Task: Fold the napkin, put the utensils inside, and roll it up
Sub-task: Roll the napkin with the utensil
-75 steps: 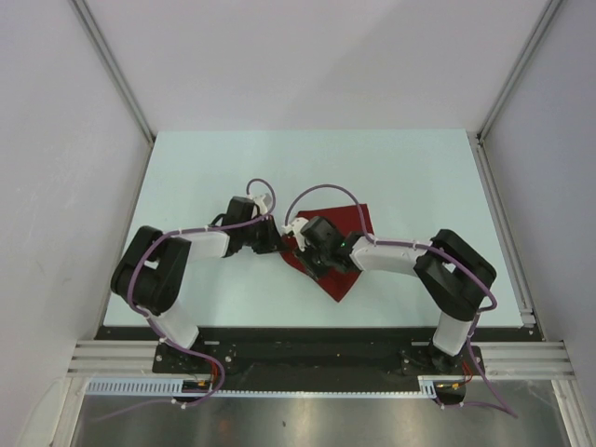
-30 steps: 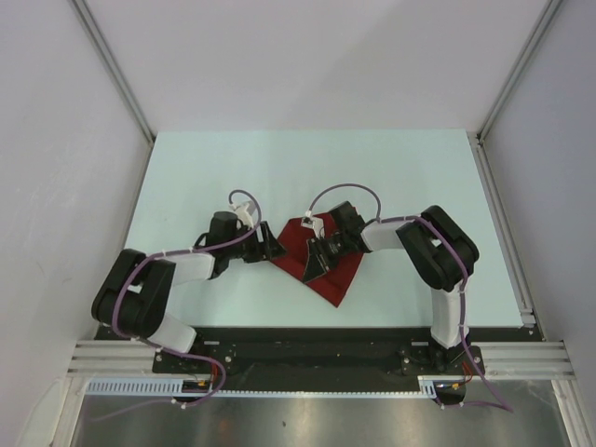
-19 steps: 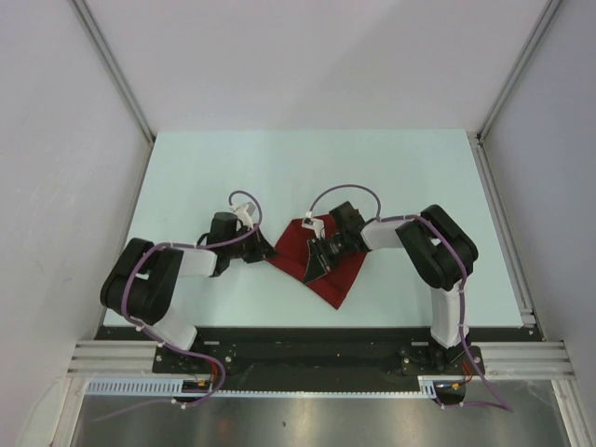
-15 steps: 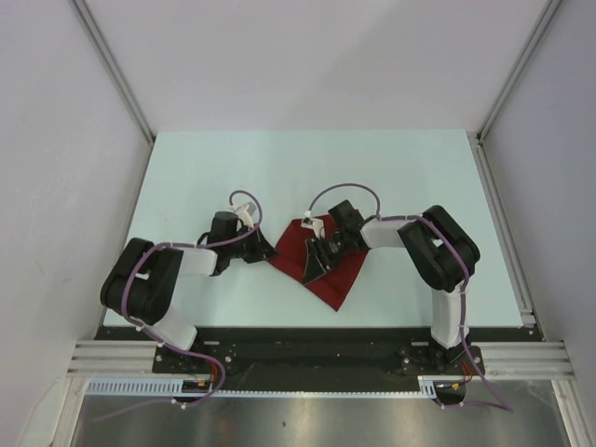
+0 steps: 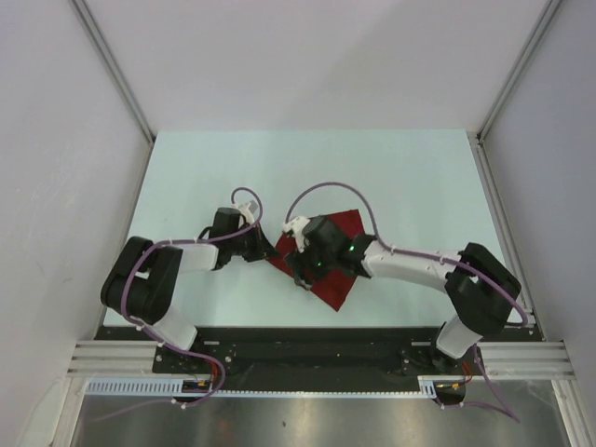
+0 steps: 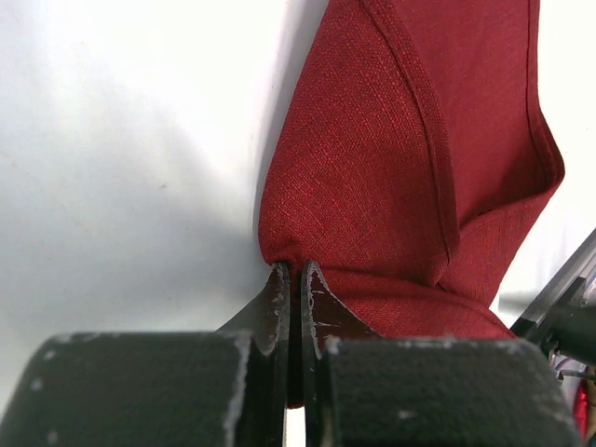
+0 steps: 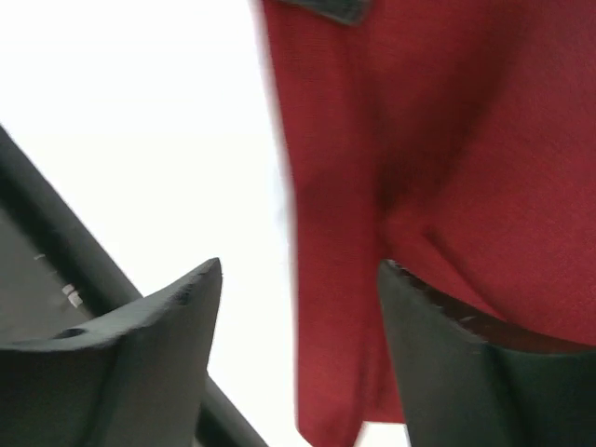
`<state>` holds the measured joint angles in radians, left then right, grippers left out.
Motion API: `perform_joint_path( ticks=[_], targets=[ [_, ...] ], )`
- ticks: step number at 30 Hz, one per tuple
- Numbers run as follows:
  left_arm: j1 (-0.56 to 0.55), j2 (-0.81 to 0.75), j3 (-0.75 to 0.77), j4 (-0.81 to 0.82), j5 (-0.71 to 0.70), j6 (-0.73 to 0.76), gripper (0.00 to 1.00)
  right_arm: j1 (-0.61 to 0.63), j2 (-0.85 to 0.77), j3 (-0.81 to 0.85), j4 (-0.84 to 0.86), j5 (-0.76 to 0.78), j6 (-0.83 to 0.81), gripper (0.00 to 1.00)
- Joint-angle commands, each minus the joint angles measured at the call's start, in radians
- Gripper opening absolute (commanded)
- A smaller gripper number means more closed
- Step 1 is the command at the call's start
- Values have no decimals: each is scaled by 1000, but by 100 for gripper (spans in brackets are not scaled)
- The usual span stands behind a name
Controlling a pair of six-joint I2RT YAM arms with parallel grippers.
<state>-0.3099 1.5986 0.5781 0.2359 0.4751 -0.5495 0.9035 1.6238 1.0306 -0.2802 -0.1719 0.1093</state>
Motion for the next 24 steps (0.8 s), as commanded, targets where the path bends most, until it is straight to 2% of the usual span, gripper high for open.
perform_joint_path(
  ticks=[1,2,5,11,18,21,24],
  targets=[
    [-9,15,42,-58,0,2,0,191,5,-46,96,536,-29,69],
    [-9,17,46,-60,-1,3,0,216,21,-44,116,619,-43,68],
    [-9,20,51,-66,-1,2,0,293,79,-37,144,718,-100,64],
    [-9,24,57,-67,5,0,0,348,185,-20,165,838,-157,58],
    [-9,21,62,-61,17,2,0,327,243,-27,167,824,-162,44],
    [-9,18,58,-49,28,3,0,301,252,-30,157,761,-142,38],
    [-9,8,54,-26,52,-4,0,253,248,-35,136,634,-122,30]
  ],
)
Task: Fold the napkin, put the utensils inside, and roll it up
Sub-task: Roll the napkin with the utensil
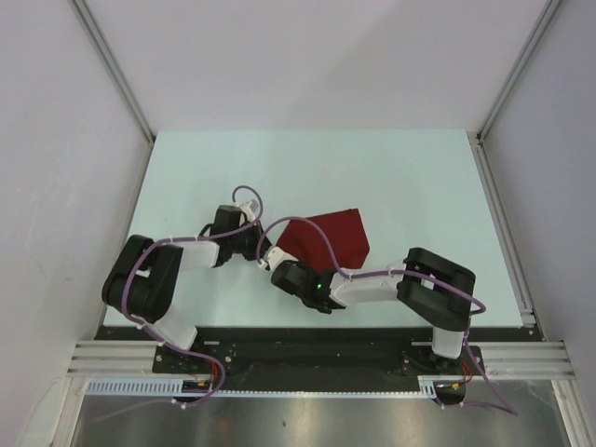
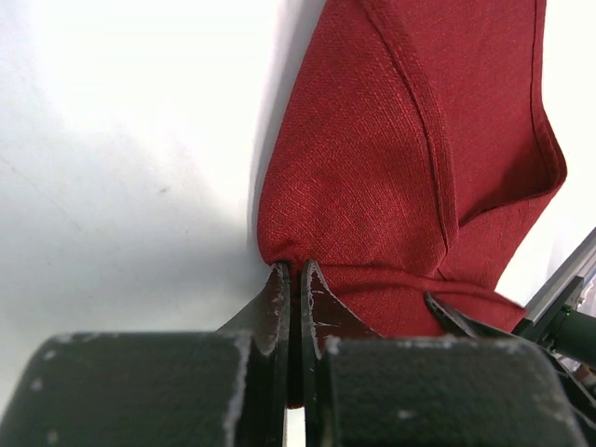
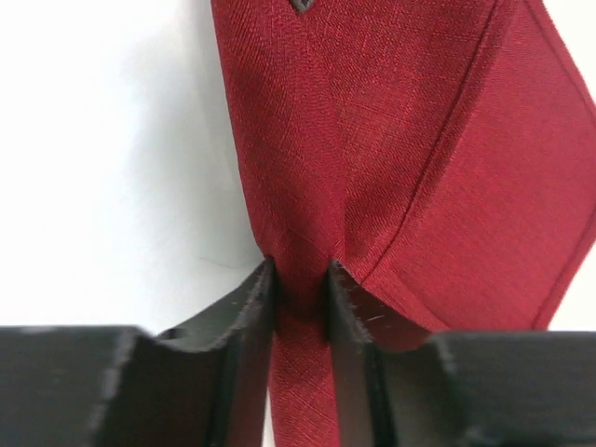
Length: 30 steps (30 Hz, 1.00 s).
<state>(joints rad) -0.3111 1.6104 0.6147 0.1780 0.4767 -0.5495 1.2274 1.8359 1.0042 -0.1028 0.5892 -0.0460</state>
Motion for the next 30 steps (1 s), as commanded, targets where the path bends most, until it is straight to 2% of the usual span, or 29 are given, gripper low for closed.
perform_joint_path(
  ticks=[1,4,5,6,8,12,14,18,24,30],
  targets=[
    [-8,-9,14,40,59,-7,1,-83,31,-12,-43,-213,41,28],
    [-6,-38,7,63,56,-26,32,-152,-1,-30,-35,-443,60,22],
    [-6,-64,7,57,45,-29,55,-172,-16,-32,-35,-503,61,19],
    [-3,-82,8,54,27,-32,64,-205,-23,-38,-37,-617,66,17],
    [10,-137,3,45,-22,-36,78,-238,-33,-38,-44,-715,74,9],
    [33,-223,-15,17,-128,-32,83,-302,-32,-16,-78,-949,80,3],
    [35,-257,-33,21,-174,-30,84,-330,-23,7,-109,-1014,90,2],
    [35,-316,-104,48,-178,-14,84,-374,0,36,-123,-1193,126,0],
    [32,-374,-205,130,-124,28,84,-454,74,54,-110,-1319,169,0],
    [17,-460,-297,210,-98,37,81,-500,160,92,-127,-1376,193,0]
  ],
)
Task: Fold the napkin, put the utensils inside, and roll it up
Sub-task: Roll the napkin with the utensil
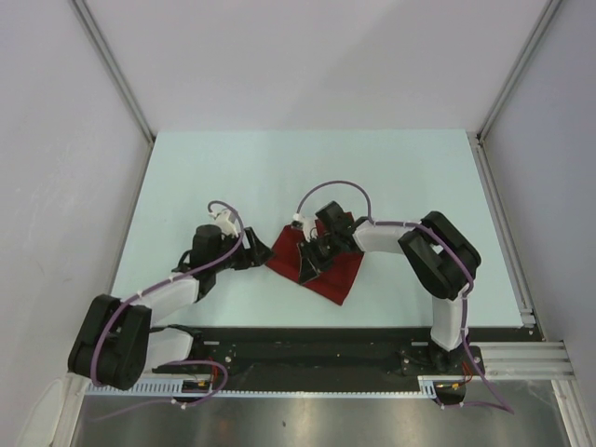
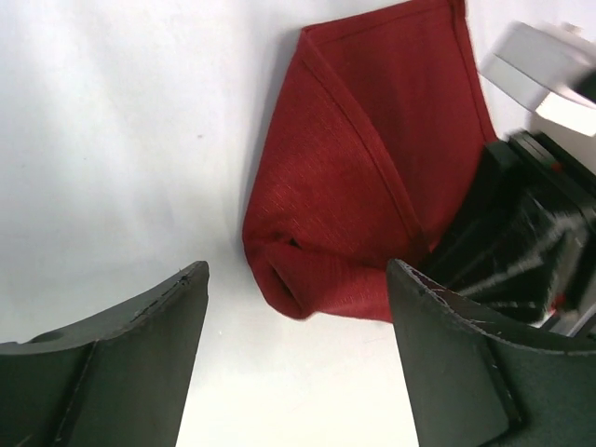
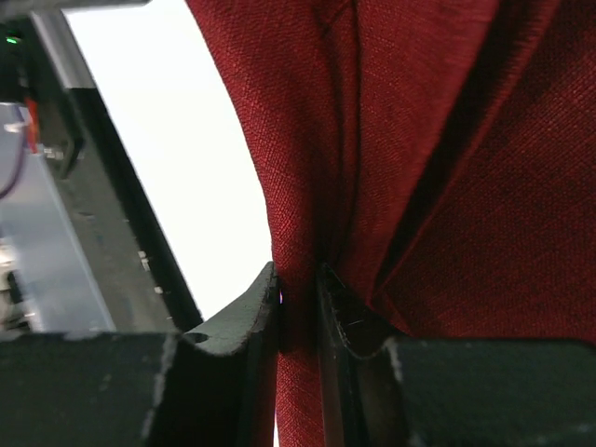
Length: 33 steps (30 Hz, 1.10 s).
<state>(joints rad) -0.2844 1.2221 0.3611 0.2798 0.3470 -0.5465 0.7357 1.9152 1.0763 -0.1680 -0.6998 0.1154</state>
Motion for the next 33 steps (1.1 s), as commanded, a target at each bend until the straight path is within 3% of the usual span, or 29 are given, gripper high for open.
perform_joint_path(
  ticks=[1,6,10,13,16,24,28,33],
  targets=[
    [-12,-79,-51,116,36,36,80,-15,93,23,-62,-95,44,0],
    [-30,-104,-73,150,40,37,74,-56,155,36,-70,-95,69,0],
    [-38,-39,-57,197,85,16,62,-90,200,39,-70,-93,78,0],
    [-55,7,-50,249,147,-35,61,-104,215,42,-70,-87,81,0],
    [-79,4,-36,199,118,-69,60,-116,226,40,-68,-75,89,0],
    [-218,-235,-88,-40,-305,-202,71,-139,231,36,-65,-55,101,0],
    [-243,-291,-119,2,-272,-251,76,-142,237,39,-62,-53,105,0],
    [-249,-159,-73,100,-152,-265,76,-140,237,36,-53,-52,113,0]
  ],
)
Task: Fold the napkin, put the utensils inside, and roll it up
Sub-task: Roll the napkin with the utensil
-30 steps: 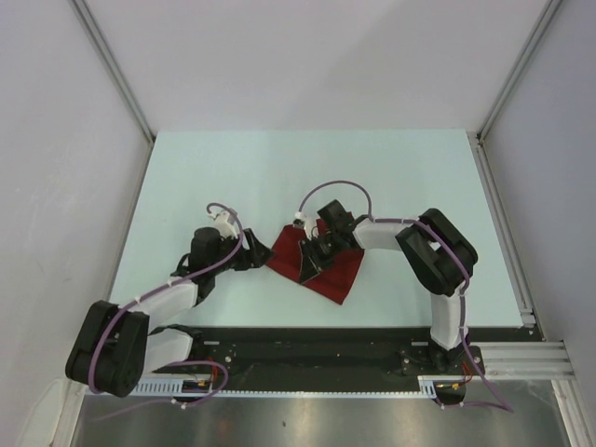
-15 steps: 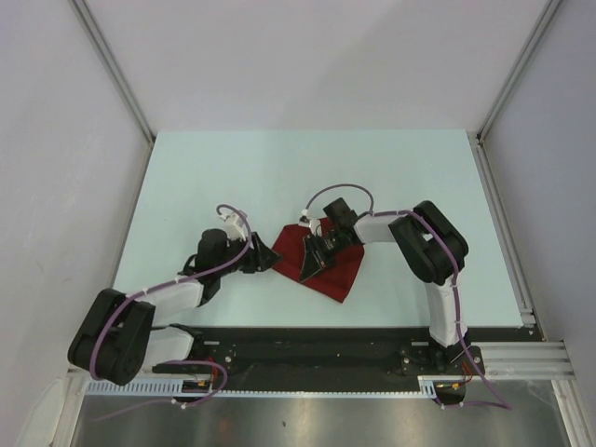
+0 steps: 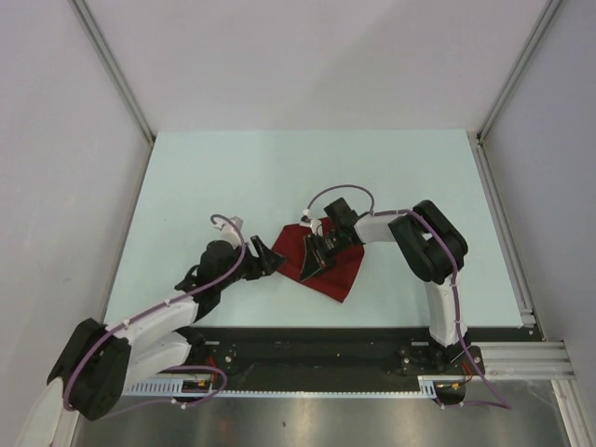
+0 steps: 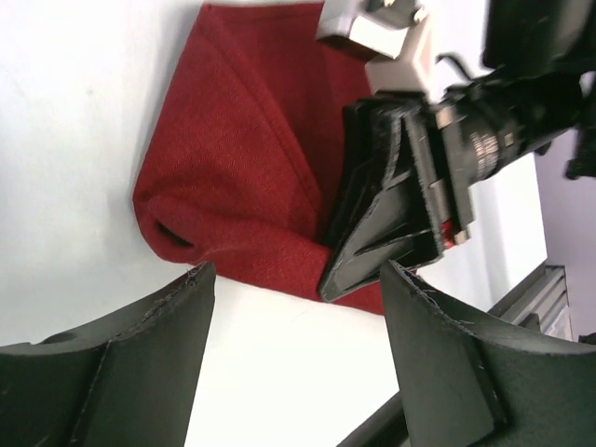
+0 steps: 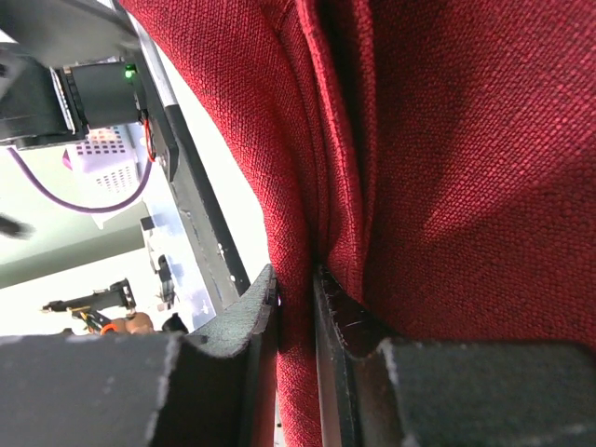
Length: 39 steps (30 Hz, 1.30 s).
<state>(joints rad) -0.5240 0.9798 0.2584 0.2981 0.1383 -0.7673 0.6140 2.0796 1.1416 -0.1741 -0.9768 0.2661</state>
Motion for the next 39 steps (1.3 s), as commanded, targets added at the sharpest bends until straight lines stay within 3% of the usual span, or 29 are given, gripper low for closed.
perform_joint_path(
  ticks=[1,15,22,23,26,27,29,30,33,39],
  targets=[
    [-10,103,38,104,76,-47,76,-20,71,-31,-48,230,-39,0],
    [-11,387,104,352,150,-50,75,-20,69,-52,-21,233,-21,0],
    [-14,526,58,479,184,-81,73,-22,50,-57,-2,234,1,2],
    [-14,536,56,493,181,-76,73,-20,45,-57,-1,231,2,4],
    [-14,577,56,513,178,-58,73,-22,-2,-54,-10,236,10,25],
    [-13,600,56,521,178,-56,73,-22,-36,-52,-18,242,9,36],
    [-13,618,59,535,179,-55,72,-31,-82,-51,-51,262,-2,46],
    [-14,625,56,541,179,-53,72,-34,-136,-52,-65,280,-7,59],
    [-14,652,53,555,181,-53,72,-56,-220,-71,-125,334,-28,65],
    [-14,683,54,576,188,-53,72,-11,-427,-169,-165,524,-76,66]
  ],
)
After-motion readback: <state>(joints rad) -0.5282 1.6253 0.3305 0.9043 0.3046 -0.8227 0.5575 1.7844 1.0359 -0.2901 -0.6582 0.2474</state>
